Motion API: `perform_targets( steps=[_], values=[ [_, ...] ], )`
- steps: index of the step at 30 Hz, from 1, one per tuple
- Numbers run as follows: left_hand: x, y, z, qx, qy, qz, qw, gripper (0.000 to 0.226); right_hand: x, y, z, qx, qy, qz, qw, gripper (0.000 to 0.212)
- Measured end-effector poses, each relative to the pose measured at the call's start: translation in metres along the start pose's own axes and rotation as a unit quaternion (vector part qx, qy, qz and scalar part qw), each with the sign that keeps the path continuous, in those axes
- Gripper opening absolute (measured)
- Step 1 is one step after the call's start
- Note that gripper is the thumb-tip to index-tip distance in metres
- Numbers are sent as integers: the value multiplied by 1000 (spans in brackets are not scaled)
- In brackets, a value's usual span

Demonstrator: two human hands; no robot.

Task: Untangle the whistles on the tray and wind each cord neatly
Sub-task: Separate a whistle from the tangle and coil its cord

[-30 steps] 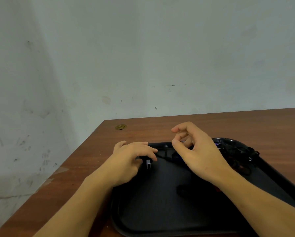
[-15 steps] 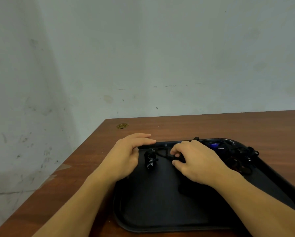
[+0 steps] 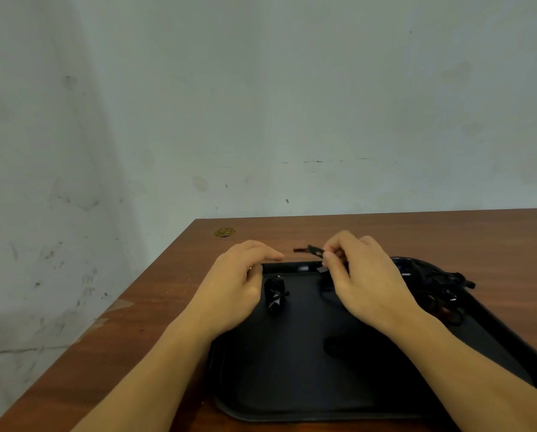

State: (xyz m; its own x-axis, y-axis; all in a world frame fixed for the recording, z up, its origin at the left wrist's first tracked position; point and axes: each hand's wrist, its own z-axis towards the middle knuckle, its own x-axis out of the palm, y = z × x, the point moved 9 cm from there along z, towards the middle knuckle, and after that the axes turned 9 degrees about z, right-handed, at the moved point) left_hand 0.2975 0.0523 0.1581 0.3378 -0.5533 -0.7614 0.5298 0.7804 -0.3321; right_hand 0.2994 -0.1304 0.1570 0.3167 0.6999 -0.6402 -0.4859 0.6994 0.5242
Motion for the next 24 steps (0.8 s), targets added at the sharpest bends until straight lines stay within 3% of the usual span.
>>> perform_targets(
  steps=[4, 7, 9, 12, 18, 20, 22, 24],
  values=[
    [-15, -38, 1, 37, -52, -44, 997, 47, -6, 7, -2, -1, -18, 171, 985, 11],
    [-10, -62, 11, 55, -30, -8, 998, 57, -8, 10, -2, -10, -3, 235, 972, 15],
    [-8, -69, 21, 48, -10, 45, 998, 45, -10, 10, -1, 0, 11, 265, 964, 16],
    [-18, -62, 34, 9, -12, 36, 999, 16, -13, 7, 10, 30, 5, 313, 949, 9],
    [-65, -28, 37, -134, -142, -61, 979, 15, -37, 29, 33, 73, 66, 227, 969, 28],
    [-62, -36, 31, -153, -138, -69, 976, 36, -52, 41, 45, 86, 47, 242, 965, 27],
    [-53, -54, 24, -167, -119, -103, 973, 45, -65, 51, 55, 118, 27, 302, 946, 27],
    [-38, -77, 21, -167, -73, -165, 969, 42, -71, 62, 63, 163, 15, 400, 902, 25]
  ],
)
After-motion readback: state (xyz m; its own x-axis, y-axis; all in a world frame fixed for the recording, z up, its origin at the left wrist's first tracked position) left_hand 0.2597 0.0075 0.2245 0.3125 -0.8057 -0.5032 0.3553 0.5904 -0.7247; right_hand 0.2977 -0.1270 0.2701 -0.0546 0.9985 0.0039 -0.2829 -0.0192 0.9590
